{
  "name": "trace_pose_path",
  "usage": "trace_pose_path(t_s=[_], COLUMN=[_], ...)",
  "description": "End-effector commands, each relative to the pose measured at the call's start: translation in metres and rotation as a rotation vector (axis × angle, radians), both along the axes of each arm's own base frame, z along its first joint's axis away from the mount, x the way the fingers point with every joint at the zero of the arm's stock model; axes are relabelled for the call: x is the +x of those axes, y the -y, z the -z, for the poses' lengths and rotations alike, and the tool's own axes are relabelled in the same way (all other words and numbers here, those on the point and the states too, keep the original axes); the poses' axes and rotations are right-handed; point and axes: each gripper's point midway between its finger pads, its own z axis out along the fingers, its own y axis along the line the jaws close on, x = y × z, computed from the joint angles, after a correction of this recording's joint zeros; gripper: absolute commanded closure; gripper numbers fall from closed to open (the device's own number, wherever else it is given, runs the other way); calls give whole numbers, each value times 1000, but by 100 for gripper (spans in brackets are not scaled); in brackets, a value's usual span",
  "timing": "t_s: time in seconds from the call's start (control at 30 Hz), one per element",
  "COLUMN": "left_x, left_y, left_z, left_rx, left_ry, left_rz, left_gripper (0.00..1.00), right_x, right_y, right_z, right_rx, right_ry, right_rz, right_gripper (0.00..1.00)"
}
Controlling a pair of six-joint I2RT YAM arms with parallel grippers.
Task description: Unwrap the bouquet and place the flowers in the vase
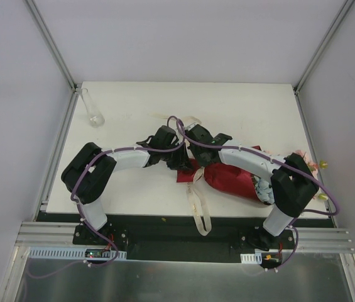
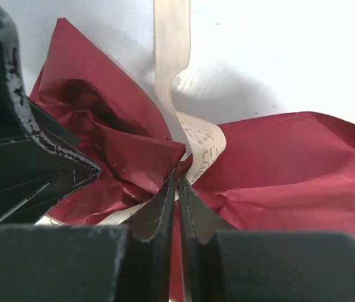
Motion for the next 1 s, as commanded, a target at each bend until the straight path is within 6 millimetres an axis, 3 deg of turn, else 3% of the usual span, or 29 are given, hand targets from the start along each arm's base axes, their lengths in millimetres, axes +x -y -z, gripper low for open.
trace_pose_path(t_s=[0.0,0.53,0.77,0.97], left_x=[3,2,3,3], left_y=[13,13,14,14], left_z=[-12,-10,-7,-6], left_rx=[-32,-31,-28,-26], left_ry=[55,49,41,40], left_rz=[41,43,43,46], left_gripper=[70,67,66,66], right_x=[-7,-14,-20,-20], right_y=[-2,-11,-6,-4], right_z=[5,14,18,21], right_rx=[-28,12,6,-3], right_ry=[-14,-60,-78,-75], right_rz=[-73,-89,-92,-88], right_gripper=[91,87,81,82])
